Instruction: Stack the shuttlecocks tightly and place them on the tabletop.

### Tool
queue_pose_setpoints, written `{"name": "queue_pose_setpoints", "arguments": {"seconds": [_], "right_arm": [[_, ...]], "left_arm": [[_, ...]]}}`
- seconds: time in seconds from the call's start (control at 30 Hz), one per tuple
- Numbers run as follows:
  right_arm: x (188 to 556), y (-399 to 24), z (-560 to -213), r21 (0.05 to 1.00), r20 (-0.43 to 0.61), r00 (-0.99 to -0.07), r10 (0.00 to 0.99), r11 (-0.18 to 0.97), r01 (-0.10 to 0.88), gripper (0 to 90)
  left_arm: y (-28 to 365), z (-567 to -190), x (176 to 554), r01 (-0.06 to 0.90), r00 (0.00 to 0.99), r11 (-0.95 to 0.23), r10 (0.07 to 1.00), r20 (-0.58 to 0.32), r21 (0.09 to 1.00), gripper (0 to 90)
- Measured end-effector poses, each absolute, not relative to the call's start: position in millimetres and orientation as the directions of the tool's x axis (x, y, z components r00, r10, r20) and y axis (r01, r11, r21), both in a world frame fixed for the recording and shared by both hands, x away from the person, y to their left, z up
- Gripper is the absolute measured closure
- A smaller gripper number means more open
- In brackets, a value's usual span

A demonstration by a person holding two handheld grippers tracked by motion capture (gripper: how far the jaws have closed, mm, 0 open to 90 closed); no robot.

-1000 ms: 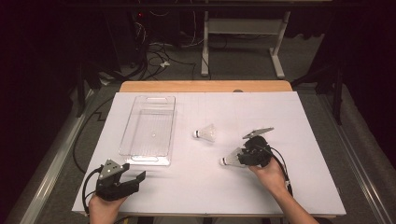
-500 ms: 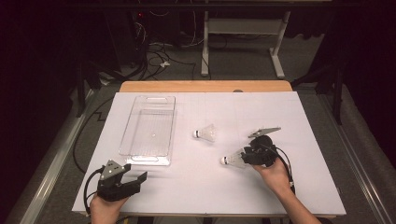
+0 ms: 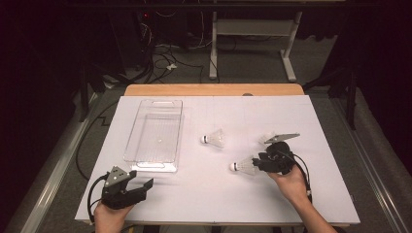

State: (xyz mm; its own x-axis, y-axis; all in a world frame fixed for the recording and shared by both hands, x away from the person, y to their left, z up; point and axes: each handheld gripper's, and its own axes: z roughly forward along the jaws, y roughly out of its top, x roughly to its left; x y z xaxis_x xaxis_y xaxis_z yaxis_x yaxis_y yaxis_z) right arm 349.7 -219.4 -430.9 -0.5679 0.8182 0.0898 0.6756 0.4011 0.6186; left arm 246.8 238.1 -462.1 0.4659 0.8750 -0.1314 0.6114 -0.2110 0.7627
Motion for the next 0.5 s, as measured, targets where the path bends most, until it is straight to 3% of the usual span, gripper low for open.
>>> {"name": "queue_pose_setpoints", "arguments": {"seconds": [0.5], "right_arm": [[344.1, -229.1, -431.3, 0.628, 0.103, -0.554, 0.826, 0.378, 0.68, 58.9]], "left_arm": [[238.4, -462.0, 246.7, 0.61, 0.465, -0.211, 0.876, -0.13, 0.764, 30.4]]}}
